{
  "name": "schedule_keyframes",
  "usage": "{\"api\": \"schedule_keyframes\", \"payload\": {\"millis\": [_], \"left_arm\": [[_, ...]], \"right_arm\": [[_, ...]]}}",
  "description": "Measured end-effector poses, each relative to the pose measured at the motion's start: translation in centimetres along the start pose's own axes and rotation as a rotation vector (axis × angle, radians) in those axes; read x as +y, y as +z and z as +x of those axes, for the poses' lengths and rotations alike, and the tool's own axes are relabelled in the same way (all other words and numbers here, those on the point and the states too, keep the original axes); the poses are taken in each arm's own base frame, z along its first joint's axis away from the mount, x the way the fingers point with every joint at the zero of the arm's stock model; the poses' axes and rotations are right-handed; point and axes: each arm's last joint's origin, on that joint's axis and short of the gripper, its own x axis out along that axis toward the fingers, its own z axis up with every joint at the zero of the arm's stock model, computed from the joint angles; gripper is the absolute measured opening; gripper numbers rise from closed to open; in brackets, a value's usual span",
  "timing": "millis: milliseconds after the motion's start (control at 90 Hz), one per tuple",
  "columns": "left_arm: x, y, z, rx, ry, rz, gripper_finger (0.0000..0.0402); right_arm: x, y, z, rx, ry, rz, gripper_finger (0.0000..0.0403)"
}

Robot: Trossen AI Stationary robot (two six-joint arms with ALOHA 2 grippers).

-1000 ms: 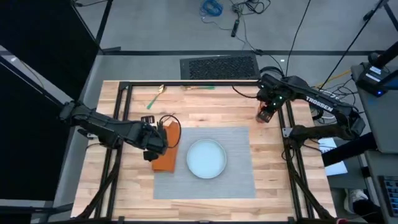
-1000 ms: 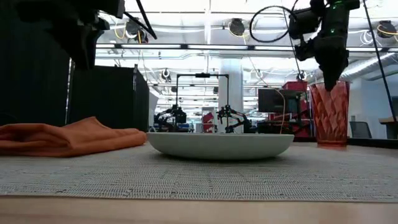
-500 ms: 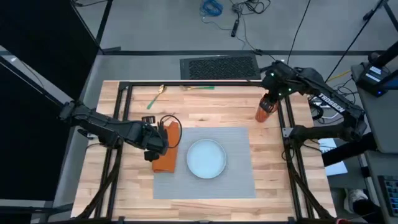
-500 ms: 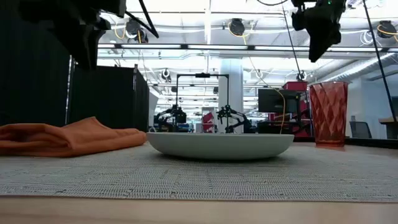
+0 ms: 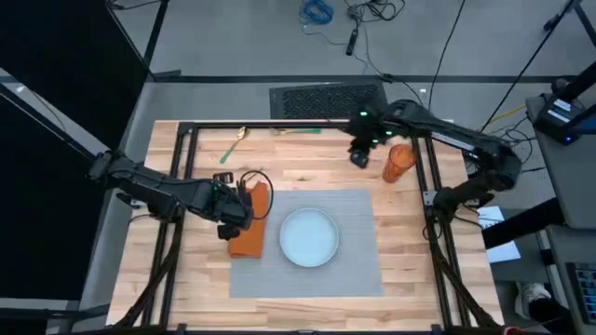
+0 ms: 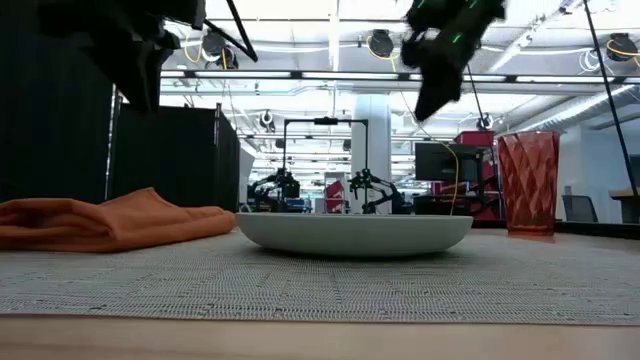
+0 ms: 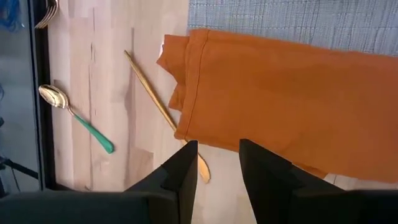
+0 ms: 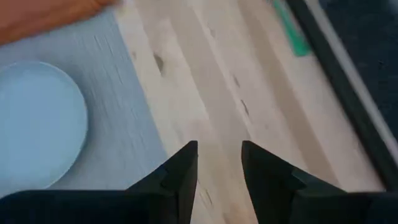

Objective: Set table place
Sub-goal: Put the green fork on top of the orange table napkin

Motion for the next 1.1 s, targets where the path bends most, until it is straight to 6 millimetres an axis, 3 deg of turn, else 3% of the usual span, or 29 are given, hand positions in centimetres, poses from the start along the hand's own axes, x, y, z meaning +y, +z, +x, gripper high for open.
{"api": "schedule_keyframes", "payload": {"millis": [156,522,778,1100], "left_arm": [[0.0,0.0,0.0,-0.002,-0.001,-0.002,0.0105],[0.0,0.5,0.0,-0.042,-0.011,-0.021,0.0105],[0.0,0.5,0.0,-0.043,-0.012,-0.052,0.0105],[-0.1,0.8,0.0,-0.068,-0.022,-0.058,0.0105]], "right_arm": [[-1.9,1.8,4.3,0.093,0.046,-0.003,0.0112],[-4.4,8.9,8.2,-0.034,0.095,-0.125,0.0112],[-7.7,11.3,12.9,-0.003,0.078,-0.032,0.0112],[-9.7,13.2,17.1,0.043,0.086,-0.033,0.0112]]}}
